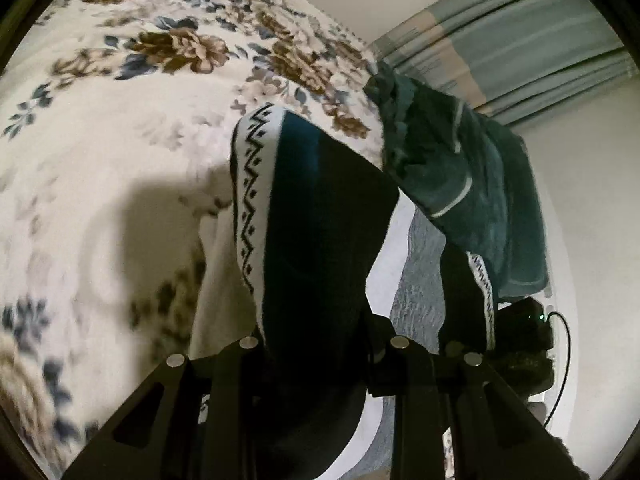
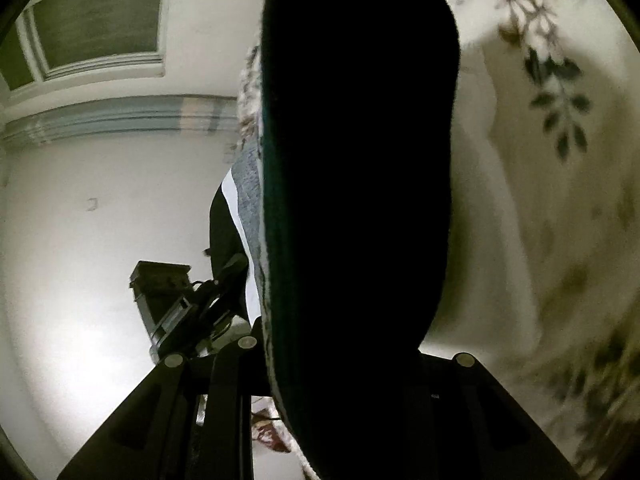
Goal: Fold small clothes
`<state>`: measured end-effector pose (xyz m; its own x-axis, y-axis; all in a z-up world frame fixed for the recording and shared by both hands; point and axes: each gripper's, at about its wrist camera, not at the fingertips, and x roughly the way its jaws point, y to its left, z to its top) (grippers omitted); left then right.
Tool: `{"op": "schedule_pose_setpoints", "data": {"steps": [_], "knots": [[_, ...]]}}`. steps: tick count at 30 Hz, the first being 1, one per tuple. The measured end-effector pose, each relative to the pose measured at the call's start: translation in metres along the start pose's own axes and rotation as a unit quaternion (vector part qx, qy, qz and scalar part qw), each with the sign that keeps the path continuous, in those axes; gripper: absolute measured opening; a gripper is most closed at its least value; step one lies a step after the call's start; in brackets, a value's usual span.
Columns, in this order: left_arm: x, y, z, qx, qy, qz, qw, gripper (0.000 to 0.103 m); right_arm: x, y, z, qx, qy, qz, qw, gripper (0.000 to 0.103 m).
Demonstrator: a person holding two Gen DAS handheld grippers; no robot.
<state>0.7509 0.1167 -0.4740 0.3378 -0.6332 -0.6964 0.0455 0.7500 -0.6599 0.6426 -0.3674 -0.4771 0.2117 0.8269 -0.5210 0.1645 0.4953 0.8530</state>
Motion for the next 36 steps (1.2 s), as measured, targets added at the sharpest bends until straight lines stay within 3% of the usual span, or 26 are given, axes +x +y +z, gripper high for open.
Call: {"op": "schedule_pose_setpoints", "data": {"steps": [6,9,10,13,14,15,18,19,20,21,26,27,29,30,32,34,36], "knots": [[0.044,0.028,0.008,0.006,0.038,0.017,0.9991,0.026,0.015,-0.034,0.025,0.013,0.009,-0.037,0.999,0.027],[0.048,0.027,0.010,0.015,0.052,0.026,0.9982,0.031,0.009,-0.043,0.026,0.019,0.005,-0.059,0.998,0.041],[0.047,0.025,0.010,0.021,0.055,0.036,0.9976,0.038,-0.002,-0.047,0.026,0.020,0.001,-0.071,0.997,0.049],[0.040,0.022,0.008,0.026,0.053,0.087,0.9945,0.070,-0.018,-0.037,-0.001,-0.011,-0.011,-0.128,0.992,0.062],[0.036,0.023,0.006,0.024,0.049,0.104,0.9931,0.073,-0.023,-0.033,-0.012,-0.028,-0.014,-0.158,0.987,0.069],[0.028,0.024,0.003,0.024,0.035,0.109,0.9931,0.073,-0.006,-0.015,-0.013,-0.043,-0.018,-0.178,0.983,0.069],[0.007,0.021,-0.017,0.044,-0.011,0.147,0.9882,0.078,-0.021,-0.019,-0.039,-0.075,-0.022,-0.229,0.970,0.069],[0.005,0.020,-0.023,0.052,-0.018,0.162,0.9852,0.083,-0.021,-0.019,-0.048,-0.079,-0.023,-0.247,0.966,0.069],[0.002,0.018,-0.031,0.060,-0.023,0.181,0.9813,0.096,-0.020,-0.021,-0.055,-0.081,-0.022,-0.267,0.960,0.069],[0.000,0.016,-0.042,0.068,-0.026,0.198,0.9775,0.100,-0.021,-0.024,-0.061,-0.083,-0.025,-0.287,0.954,0.069],[-0.002,0.007,-0.084,0.090,-0.028,0.256,0.9620,0.103,-0.021,-0.029,-0.088,-0.073,-0.045,-0.366,0.927,0.069],[-0.002,0.003,-0.092,0.096,-0.030,0.266,0.9587,0.103,-0.021,-0.025,-0.095,-0.078,-0.055,-0.394,0.914,0.070],[-0.002,-0.005,-0.101,0.105,-0.029,0.285,0.9523,0.103,-0.015,-0.008,-0.108,-0.094,-0.072,-0.445,0.888,0.087],[-0.004,-0.011,-0.106,0.110,-0.032,0.298,0.9478,0.103,-0.016,0.003,-0.115,-0.102,-0.084,-0.468,0.874,0.089],[-0.012,-0.020,-0.113,0.113,-0.040,0.311,0.9428,0.103,-0.016,0.021,-0.129,-0.111,-0.100,-0.495,0.856,0.103],[-0.022,-0.031,-0.117,0.111,-0.048,0.318,0.9404,0.103,-0.018,0.045,-0.139,-0.128,-0.117,-0.521,0.836,0.103],[-0.033,-0.042,-0.121,0.109,-0.054,0.317,0.9404,0.103,-0.018,0.069,-0.146,-0.137,-0.128,-0.533,0.825,0.103]]}}
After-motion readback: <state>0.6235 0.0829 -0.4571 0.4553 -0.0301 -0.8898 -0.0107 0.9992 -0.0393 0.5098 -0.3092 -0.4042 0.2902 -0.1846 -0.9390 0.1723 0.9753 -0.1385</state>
